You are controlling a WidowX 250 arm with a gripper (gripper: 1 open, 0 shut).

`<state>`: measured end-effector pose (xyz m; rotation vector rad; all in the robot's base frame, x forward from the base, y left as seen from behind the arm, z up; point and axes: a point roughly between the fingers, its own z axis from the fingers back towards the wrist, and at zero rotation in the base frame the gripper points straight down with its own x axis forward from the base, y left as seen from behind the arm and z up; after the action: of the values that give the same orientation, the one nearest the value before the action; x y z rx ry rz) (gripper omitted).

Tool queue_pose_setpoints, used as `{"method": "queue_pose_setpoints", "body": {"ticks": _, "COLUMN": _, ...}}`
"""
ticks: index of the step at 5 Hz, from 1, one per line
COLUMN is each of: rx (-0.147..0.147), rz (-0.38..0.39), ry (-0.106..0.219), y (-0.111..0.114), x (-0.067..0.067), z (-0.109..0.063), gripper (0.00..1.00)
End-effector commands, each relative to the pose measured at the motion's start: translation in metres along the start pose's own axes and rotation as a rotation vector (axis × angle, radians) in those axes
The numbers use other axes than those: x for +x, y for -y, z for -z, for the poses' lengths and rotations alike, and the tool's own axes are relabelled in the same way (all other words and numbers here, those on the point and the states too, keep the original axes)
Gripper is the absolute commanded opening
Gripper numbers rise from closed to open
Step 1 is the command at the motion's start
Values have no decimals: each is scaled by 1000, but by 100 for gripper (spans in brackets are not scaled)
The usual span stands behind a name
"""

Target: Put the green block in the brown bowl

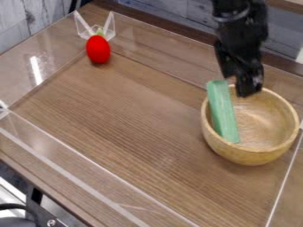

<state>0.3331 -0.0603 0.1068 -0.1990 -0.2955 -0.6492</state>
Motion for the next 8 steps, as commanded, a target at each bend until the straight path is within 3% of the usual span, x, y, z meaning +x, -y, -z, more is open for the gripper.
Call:
{"method": "queue_pose_setpoints", "body": {"ticks": 1, "rx": 42, "rz": -9, "ry": 57, "y": -5, "x": 15, "z": -12, "gripper": 0}}
{"method": "queue_pose_setpoints", "body": {"ticks": 2, "rx": 40, "rz": -27, "ry": 53, "y": -8, "x": 15, "z": -10, "gripper": 100}}
{"method": "queue_pose_setpoints", "body": {"ticks": 3, "rx": 35, "rz": -43, "ry": 48, "y": -11, "x": 15, "z": -7, "gripper": 100}}
{"method": "queue_pose_setpoints", "body": {"ticks": 5, "rx": 58, "rz": -95, "ry": 60, "y": -19, "x": 14, "z": -18, "gripper": 100}}
{"method": "queue_pose_setpoints", "body": {"ticks": 7, "rx": 97, "rz": -153, "ry": 82, "y": -27, "x": 10, "z": -38, "gripper": 100}}
{"method": "queue_pose_setpoints", "body": {"ticks": 8, "rx": 133, "rz": -206, "ry": 93, "y": -35, "x": 1, "z": -52, "gripper": 100}}
